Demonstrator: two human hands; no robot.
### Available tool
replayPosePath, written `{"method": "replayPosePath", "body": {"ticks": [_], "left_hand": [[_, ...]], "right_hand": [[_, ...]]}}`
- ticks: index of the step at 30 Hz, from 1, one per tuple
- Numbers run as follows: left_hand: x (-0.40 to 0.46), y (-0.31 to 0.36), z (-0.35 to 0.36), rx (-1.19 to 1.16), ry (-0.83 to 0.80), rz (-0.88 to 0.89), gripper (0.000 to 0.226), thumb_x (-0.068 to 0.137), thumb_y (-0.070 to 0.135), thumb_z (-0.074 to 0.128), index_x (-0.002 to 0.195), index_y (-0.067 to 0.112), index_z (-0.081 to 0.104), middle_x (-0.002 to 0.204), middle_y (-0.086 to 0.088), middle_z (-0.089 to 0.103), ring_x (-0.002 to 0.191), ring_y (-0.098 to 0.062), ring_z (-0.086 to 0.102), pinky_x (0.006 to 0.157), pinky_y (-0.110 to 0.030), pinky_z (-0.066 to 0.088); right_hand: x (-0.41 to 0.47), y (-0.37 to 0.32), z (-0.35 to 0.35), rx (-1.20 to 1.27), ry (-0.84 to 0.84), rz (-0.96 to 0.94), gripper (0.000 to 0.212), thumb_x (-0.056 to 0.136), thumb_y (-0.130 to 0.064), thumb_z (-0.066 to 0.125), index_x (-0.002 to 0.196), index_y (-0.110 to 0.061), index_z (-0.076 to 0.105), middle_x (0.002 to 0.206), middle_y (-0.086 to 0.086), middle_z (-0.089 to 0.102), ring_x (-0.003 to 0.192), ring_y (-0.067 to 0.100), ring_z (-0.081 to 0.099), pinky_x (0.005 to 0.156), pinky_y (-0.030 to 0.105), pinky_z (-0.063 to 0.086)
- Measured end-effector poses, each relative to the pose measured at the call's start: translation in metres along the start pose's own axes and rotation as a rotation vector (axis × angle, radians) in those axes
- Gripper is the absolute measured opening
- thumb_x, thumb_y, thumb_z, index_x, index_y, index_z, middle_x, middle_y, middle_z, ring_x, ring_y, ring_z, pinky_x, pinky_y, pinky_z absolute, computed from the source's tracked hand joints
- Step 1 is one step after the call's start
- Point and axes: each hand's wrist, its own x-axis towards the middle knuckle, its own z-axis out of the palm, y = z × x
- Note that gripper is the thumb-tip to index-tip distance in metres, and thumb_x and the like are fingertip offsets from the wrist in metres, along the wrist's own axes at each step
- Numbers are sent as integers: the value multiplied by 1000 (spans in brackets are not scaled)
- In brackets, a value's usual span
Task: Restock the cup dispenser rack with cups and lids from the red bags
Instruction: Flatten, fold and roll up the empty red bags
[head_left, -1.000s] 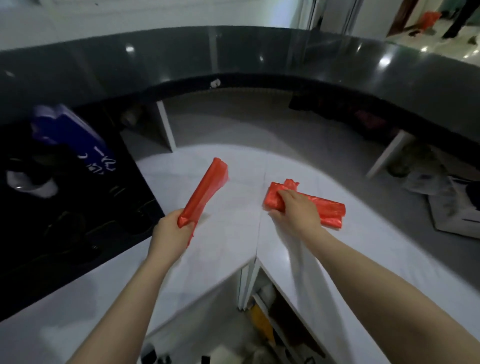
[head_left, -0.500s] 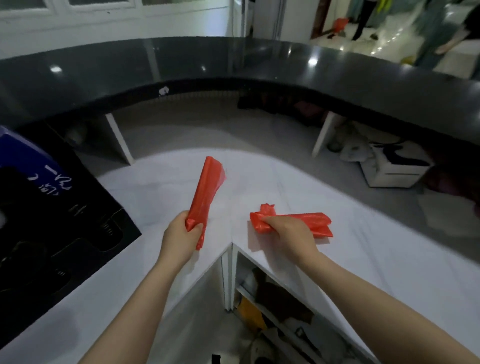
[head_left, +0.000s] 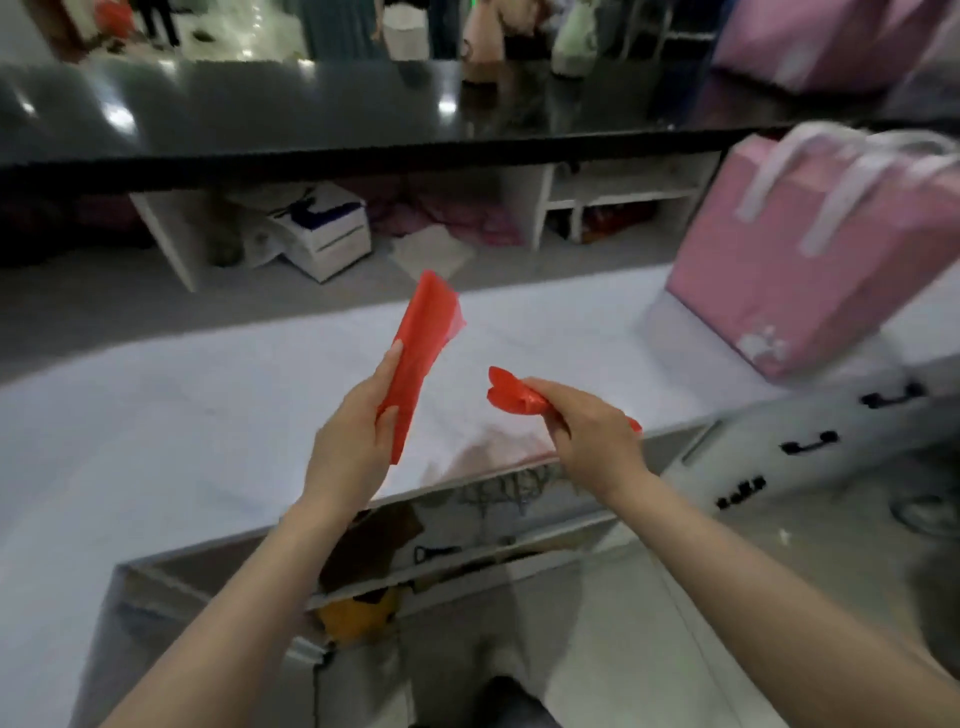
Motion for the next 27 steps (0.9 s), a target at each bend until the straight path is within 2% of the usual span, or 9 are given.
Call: {"method": "replayPosePath", "body": {"ticks": [2,5,8,10,12,15,19,22,27], "left_hand": [[13,34,25,-50,-71,100,82,95,9,41,127,76,6,134,7,52,111,-19,54,83,-27,38],[26,90,61,-80,-147,287,87,93,4,41,128,76,8,138,9,49,115,-20,53,87,-30,44],[30,146,100,-67,-242,447,87,91,1,45,135,69,12,146,11,42,118,-23,53,89,-34,48],[27,184,131,-91,-342,522,83,87,0,49,139,60,24,147,10,39,116,-26,54,85,-34,51],[22,223,166,-117,-408,568,72,88,2,51,141,48,36,144,6,43,107,-30,58,79,-38,54],[14,289,222,-183,-421,614,59,92,8,50,141,40,40,134,0,51,93,-24,60,74,-30,47],[-5,377,293,-238,-466,705,53,94,14,51,142,33,41,131,-4,54,91,-19,56,74,-30,45],[-30,440,349,-269,-529,710,53,91,9,55,139,31,46,122,-5,62,96,-26,62,78,-32,47],[-89,541,435,-335,-767,783,51,89,4,58,136,22,52,108,-12,68,88,-27,65,71,-25,44]], "right_hand": [[-21,23,-34,-29,115,65,40,84,2,63,120,-14,66,109,2,72,97,19,63,79,15,38],[-55,57,-85,-161,215,175,28,86,-1,63,111,-11,68,89,6,73,78,27,67,65,26,46],[-93,94,-136,-197,198,331,24,90,-9,60,113,-12,66,92,9,71,83,33,65,68,38,51],[-122,118,-169,-216,233,378,25,89,-8,61,112,-12,66,93,8,71,85,33,65,70,40,51],[-150,142,-201,-226,273,431,28,87,-6,60,113,-14,66,97,7,71,88,32,65,73,43,52],[-196,182,-250,-297,340,462,28,84,-5,63,110,-15,67,98,5,71,89,30,65,72,40,54],[-254,238,-317,-394,390,497,29,74,0,68,100,-12,72,94,8,72,85,33,66,74,42,54],[-303,277,-363,-531,491,562,25,65,3,75,85,-13,76,91,6,71,82,35,63,73,45,52],[-391,311,-422,-656,767,756,23,70,-20,57,77,-21,78,85,5,63,80,32,54,73,33,42]]}}
